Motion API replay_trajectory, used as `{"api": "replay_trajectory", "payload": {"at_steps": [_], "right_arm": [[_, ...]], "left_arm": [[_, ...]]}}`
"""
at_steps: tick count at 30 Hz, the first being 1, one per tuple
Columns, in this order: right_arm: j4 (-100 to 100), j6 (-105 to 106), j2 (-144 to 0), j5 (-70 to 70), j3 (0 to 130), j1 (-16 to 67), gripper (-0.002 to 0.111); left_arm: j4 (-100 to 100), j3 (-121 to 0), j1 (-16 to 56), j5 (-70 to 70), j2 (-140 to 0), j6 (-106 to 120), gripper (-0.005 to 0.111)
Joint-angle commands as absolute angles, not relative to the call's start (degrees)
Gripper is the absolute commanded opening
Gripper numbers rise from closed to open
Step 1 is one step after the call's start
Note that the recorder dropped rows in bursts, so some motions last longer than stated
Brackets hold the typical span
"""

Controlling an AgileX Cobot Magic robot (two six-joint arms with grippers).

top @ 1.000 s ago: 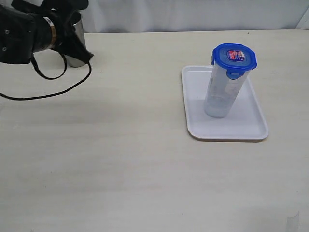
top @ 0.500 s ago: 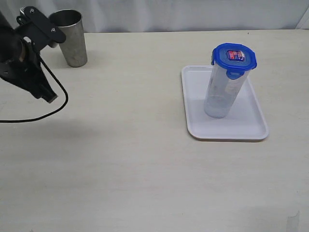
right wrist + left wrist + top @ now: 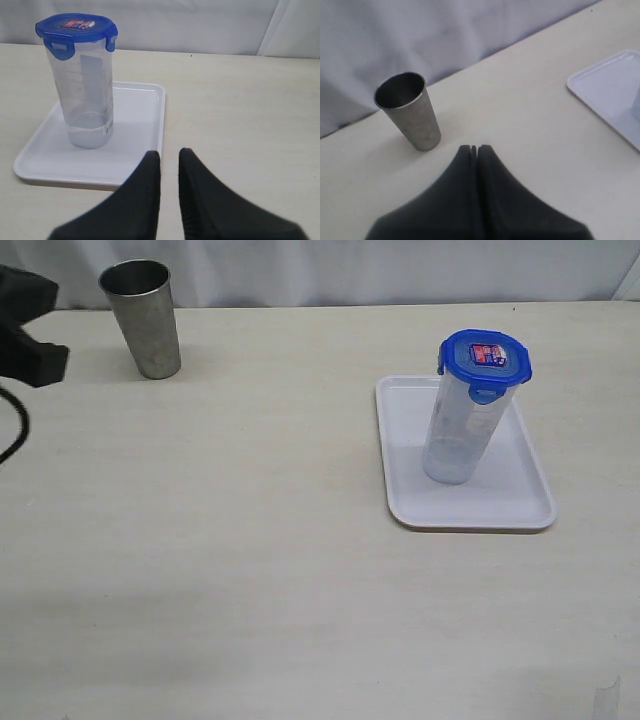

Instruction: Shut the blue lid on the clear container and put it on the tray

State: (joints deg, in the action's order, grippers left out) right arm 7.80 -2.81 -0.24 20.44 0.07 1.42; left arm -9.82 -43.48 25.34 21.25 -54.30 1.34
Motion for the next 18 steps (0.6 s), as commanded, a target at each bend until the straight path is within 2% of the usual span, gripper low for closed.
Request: {"api": "replay_trajectory", "payload": {"at_steps": [1, 10, 18], "right_arm": [[7.7, -2.9, 0.0, 20.0, 0.0, 1.0, 0.014], [7.7, -2.9, 0.0, 20.0, 0.0, 1.0, 0.014], [7.7, -2.9, 0.0, 20.0, 0.0, 1.0, 0.014]], "left_arm": [[-8.0, -40.0, 25.4, 20.4, -44.2, 1.5, 0.000], [-5.3, -35.9, 25.4, 25.3, -21.8, 1.2, 0.000], [-5.4, -35.9, 25.4, 30.9, -9.6, 1.2, 0.000]]}}
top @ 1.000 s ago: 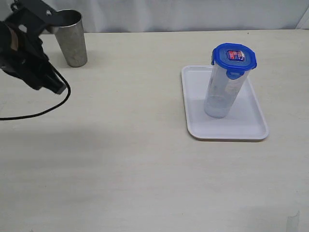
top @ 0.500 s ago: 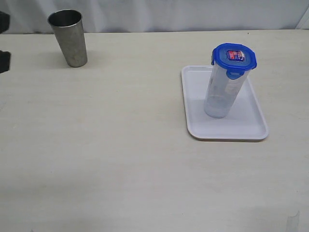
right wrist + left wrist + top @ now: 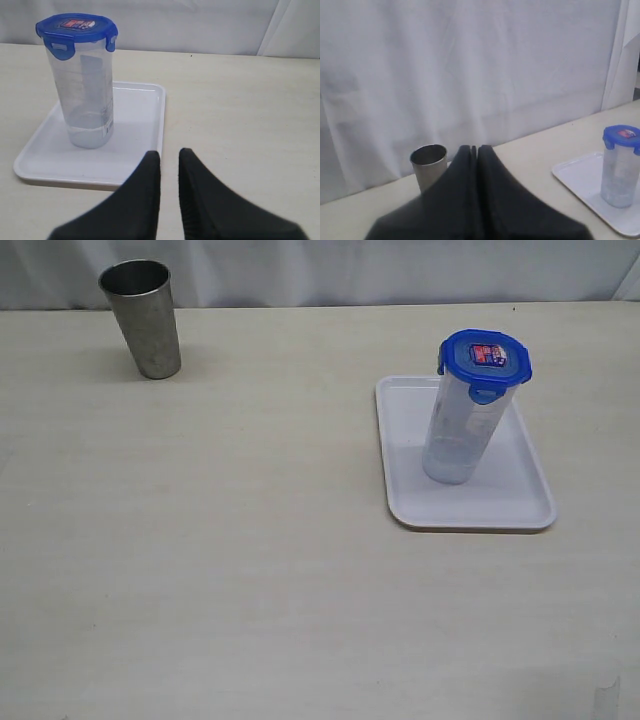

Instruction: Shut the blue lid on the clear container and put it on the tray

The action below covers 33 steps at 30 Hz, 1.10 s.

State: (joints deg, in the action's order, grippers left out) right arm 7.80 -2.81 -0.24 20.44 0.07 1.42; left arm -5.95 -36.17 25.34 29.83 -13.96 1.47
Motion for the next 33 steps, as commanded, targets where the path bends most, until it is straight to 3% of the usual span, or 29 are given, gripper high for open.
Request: {"api": "replay_trajectory", "payload": {"at_steps": [1, 29, 33], "right_arm": [[7.7, -2.9, 0.0, 20.0, 0.0, 1.0, 0.014], [7.7, -2.9, 0.0, 20.0, 0.0, 1.0, 0.014], [7.7, -2.9, 0.0, 20.0, 0.0, 1.0, 0.014]], "left_arm": [[-5.4, -35.9, 25.4, 30.9, -8.7, 1.2, 0.000], [-5.2, -35.9, 25.4, 31.0, -5.2, 1.2, 0.000], [7.2, -35.9, 25.4, 31.0, -5.2, 1.2, 0.000]]}}
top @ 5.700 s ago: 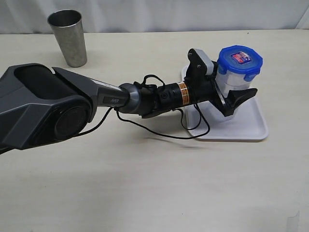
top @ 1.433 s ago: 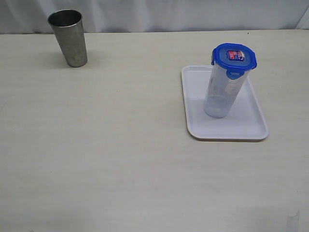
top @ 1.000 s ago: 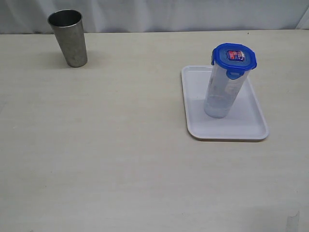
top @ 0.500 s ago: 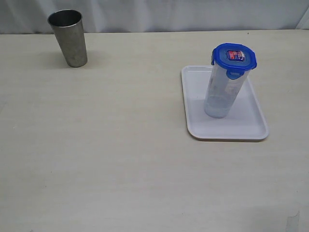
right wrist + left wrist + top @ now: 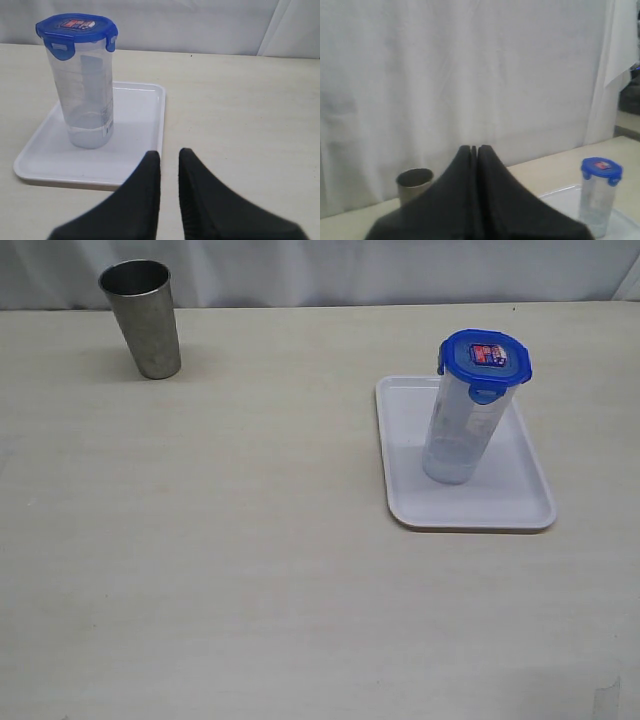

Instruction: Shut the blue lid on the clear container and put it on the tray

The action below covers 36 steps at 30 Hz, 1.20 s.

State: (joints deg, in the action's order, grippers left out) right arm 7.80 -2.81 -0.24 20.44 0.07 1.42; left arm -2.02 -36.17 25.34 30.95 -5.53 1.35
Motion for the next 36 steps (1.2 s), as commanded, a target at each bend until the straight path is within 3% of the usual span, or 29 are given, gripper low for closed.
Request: {"api": "replay_trajectory", "payload": {"at_steps": [1, 6, 13, 18, 36], "right_arm": [[7.7, -2.9, 0.0, 20.0, 0.0, 1.0, 0.014], [7.7, -2.9, 0.0, 20.0, 0.0, 1.0, 0.014], [7.7, -2.9, 0.0, 20.0, 0.0, 1.0, 0.014], [7.7, -2.9, 0.0, 20.0, 0.0, 1.0, 0.014], [7.7, -2.9, 0.0, 20.0, 0.0, 1.0, 0.014]], "left_arm": [[11.4, -35.9, 25.2, 31.0, -4.9, 1.2, 0.000], [12.9, -35.9, 20.6, 31.0, -0.6, 1.2, 0.000], [12.7, -36.2, 3.5, 31.0, 0.0, 1.2, 0.000], [12.7, -36.1, -3.4, 31.0, 0.0, 1.2, 0.000], [12.6, -36.1, -6.2, 31.0, 0.0, 1.2, 0.000]]}}
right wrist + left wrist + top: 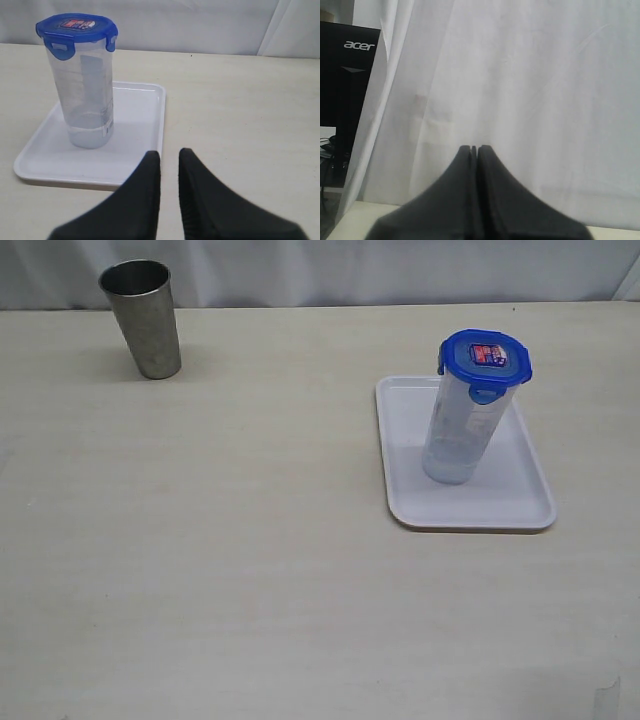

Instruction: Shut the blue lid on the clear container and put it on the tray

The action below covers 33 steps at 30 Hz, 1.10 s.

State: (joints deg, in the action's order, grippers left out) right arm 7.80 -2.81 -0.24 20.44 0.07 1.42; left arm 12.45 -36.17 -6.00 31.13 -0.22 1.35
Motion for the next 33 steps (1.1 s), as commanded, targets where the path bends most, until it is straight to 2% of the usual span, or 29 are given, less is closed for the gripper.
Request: {"api": "replay_trajectory", "payload": {"at_steps": [1, 7, 11, 28, 33], "right_arm": [[7.7, -2.9, 0.0, 20.0, 0.0, 1.0, 0.014], [7.7, -2.9, 0.0, 20.0, 0.0, 1.0, 0.014], [7.7, -2.9, 0.0, 20.0, 0.0, 1.0, 0.014], [7.7, -2.9, 0.0, 20.0, 0.0, 1.0, 0.014], [7.7, -2.9, 0.0, 20.0, 0.0, 1.0, 0.014]], "left_arm": [[12.6, -36.1, -6.2, 31.0, 0.0, 1.2, 0.000], [12.6, -35.7, -6.2, 31.0, 0.0, 1.2, 0.000], [10.3, -32.5, -6.2, 25.3, 0.0, 1.5, 0.000], [3.5, -5.2, -6.2, -4.3, 0.0, 1.3, 0.000], [-2.1, 0.0, -6.2, -7.2, 0.0, 0.0, 0.000]]}}
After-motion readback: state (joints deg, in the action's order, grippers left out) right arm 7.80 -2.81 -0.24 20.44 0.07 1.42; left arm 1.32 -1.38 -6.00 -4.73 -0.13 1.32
